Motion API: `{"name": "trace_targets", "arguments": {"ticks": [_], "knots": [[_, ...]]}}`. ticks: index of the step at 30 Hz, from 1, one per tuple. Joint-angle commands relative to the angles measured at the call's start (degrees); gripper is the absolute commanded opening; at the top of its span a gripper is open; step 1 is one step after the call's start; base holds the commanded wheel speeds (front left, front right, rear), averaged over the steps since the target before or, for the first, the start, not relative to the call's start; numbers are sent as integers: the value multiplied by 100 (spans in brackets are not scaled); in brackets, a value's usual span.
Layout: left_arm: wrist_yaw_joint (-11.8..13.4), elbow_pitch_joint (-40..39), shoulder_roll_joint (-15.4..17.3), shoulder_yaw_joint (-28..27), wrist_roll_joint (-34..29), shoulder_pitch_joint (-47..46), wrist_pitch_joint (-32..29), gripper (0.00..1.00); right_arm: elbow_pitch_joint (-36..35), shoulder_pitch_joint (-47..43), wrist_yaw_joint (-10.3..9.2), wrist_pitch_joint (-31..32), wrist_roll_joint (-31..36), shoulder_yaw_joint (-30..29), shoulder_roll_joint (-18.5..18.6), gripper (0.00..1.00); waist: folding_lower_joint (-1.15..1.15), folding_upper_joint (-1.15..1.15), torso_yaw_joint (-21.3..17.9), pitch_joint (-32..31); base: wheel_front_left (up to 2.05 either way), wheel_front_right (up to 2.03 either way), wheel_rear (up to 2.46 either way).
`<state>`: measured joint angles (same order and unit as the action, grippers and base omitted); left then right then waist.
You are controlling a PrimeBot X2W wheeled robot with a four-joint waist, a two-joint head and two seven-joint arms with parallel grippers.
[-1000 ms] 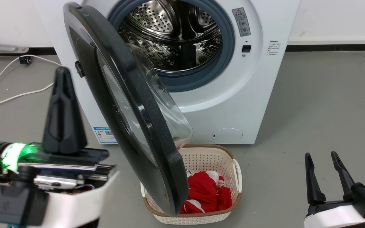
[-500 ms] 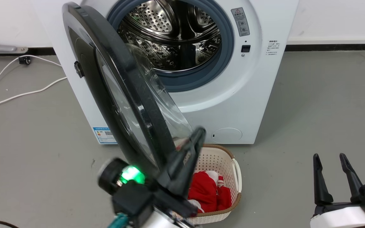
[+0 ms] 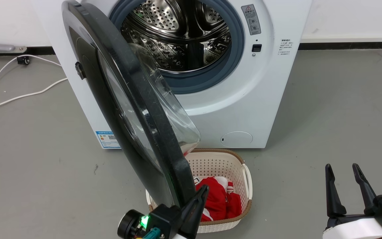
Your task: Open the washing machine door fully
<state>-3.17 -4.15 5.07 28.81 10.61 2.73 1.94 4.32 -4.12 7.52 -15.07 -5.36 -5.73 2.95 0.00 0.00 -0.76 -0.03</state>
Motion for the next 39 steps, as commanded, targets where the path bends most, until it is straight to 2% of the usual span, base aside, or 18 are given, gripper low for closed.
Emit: {"name": "trace_targets", "arguments": {"ticks": [1, 10, 20, 30, 31, 32, 39], "knots": [[43, 106, -33, -45, 36, -107, 107, 0, 32, -34, -5, -11, -34, 5, -14, 100, 0, 0, 8, 6, 0, 0, 0], [246, 795, -93, -212, 153, -562, 580, 0, 76, 17, -6, -11, -30, 47, -14, 100, 0, 0, 30, 26, 0, 0, 0], [419, 965, -84, -302, 233, -468, 831, 0, 131, -97, -5, -11, -112, 52, -14, 100, 0, 0, 142, -13, 0, 0, 0], [548, 494, -9, -145, 201, -87, 760, 0, 8, -199, -5, 126, -44, 92, -13, 100, 0, 0, 795, -25, 0, 0, 0], [564, 426, 17, -135, 186, -48, 731, 0, 2, -208, -5, 137, -24, 90, -14, 100, 0, 0, 884, -28, 0, 0, 0], [623, 205, 138, -161, 166, 64, 628, 0, -24, -212, -5, 175, -19, 93, -14, 100, 0, 0, 1135, -34, 0, 0, 0], [808, -253, 353, -348, 126, 254, 455, 0, -39, -228, -5, 168, -70, 98, -12, 100, 0, 0, 1589, -28, 0, 0, 0]]}}
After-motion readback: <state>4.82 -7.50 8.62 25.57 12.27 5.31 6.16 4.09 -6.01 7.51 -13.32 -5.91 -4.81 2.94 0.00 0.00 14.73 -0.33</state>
